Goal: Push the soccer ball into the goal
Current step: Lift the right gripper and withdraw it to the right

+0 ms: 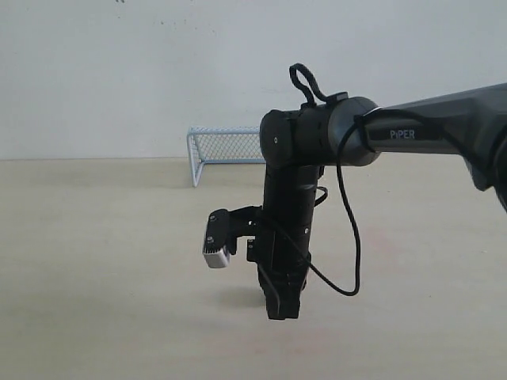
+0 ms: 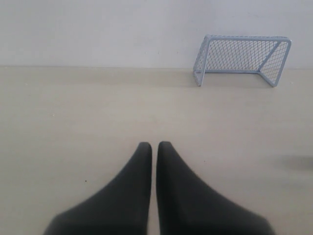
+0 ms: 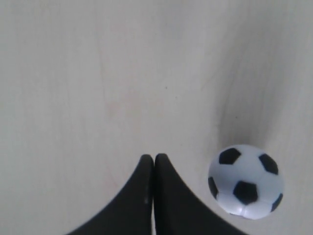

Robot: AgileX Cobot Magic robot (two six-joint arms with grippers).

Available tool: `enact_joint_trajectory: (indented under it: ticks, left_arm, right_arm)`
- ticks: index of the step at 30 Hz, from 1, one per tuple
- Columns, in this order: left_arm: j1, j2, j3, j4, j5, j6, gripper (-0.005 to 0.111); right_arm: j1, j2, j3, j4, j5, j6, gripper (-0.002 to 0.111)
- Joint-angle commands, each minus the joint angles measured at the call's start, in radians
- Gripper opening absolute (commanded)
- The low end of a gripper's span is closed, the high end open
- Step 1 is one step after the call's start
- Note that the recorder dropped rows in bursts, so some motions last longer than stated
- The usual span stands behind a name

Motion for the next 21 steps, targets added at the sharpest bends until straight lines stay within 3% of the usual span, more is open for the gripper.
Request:
enact_joint_trajectory:
  ticks: [1,2,4,6,11,16,21]
  left_arm:
    - [0.002,-0.003,0.004,0.004,0.001,-0.01,0.004]
    - [0.002,-0.003,0.004,0.004,0.001,-0.01,0.004]
    - [0.002,-0.003,0.004,0.004,0.001,-0.01,0.004]
    - [0.002,-0.003,0.004,0.004,0.001,-0.01,0.004]
    - [0.002,-0.003,0.004,0.004,0.001,-0.01,0.004]
    - [0.002,-0.003,0.004,0.004,0.001,-0.01,0.004]
    - [0.002,-0.003,0.004,0.004,0.001,-0.01,0.004]
  right_arm:
    - [0.002,-0.002,-0.005,-0.048,0.005,-0.091,0.0]
    - [0.002,-0.002,-0.005,-0.1,-0.059,-0.059,0.0]
    - [0.002,-0.002,-0.005,-0.252,-0.281,0.27,0.0]
    - [0.002,-0.023,-0.005,-0.323,-0.312,0.392,0.0]
    - [0.002,-0.125,-0.005,-0.076,0.005,0.086,0.0]
    - [0.002,-0.222,0.043,-0.025,0.005,0.135,0.0]
    - [-0.01,-0.444,0.212,-0.089,0.005,0.145,0.0]
